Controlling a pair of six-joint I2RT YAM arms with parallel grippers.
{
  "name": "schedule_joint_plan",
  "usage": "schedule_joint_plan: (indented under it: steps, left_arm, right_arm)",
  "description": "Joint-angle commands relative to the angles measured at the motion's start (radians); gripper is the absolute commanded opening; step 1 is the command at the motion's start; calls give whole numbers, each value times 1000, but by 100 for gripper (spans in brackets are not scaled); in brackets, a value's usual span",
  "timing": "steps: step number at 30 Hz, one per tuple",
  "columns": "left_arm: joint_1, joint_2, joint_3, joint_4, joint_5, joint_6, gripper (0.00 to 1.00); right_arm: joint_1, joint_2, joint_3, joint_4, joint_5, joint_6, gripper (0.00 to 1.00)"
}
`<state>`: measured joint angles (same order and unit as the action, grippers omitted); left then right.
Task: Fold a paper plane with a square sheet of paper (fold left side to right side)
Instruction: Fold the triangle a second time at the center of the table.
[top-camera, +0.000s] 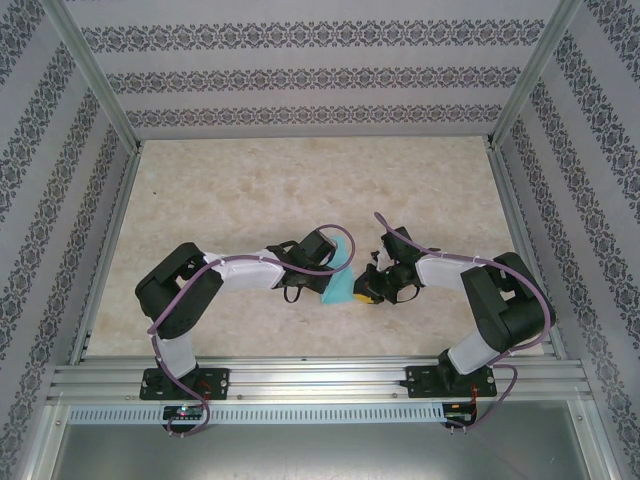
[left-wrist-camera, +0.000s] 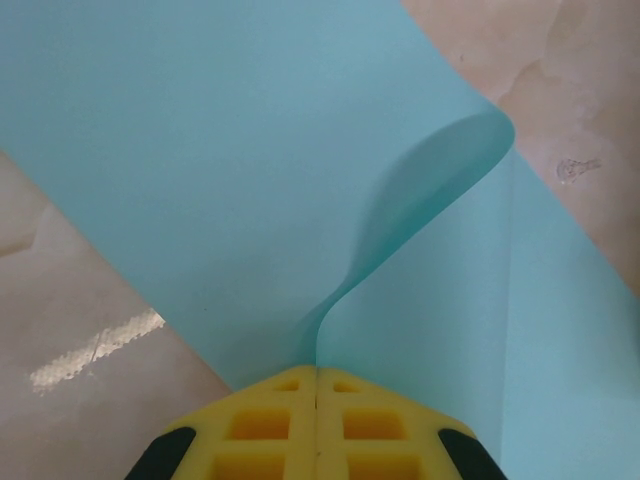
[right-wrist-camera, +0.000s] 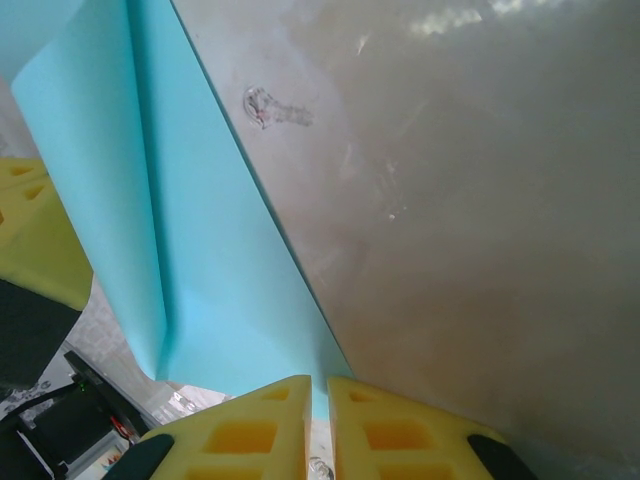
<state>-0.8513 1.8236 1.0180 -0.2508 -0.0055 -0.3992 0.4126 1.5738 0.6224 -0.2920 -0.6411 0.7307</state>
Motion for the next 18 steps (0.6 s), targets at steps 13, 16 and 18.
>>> schedule_joint_plan:
  steps: [13, 16, 18]
  left_arm:
    - [11, -38, -10, 4, -23, 12, 0]
    - [11, -47, -12, 0, -25, 12, 0]
    - [11, -53, -15, 1, -26, 13, 0]
  right_arm:
    - [12, 26, 5, -17, 50, -21, 15]
    - [12, 28, 5, -18, 50, -20, 15]
    - [12, 28, 5, -17, 49, -20, 15]
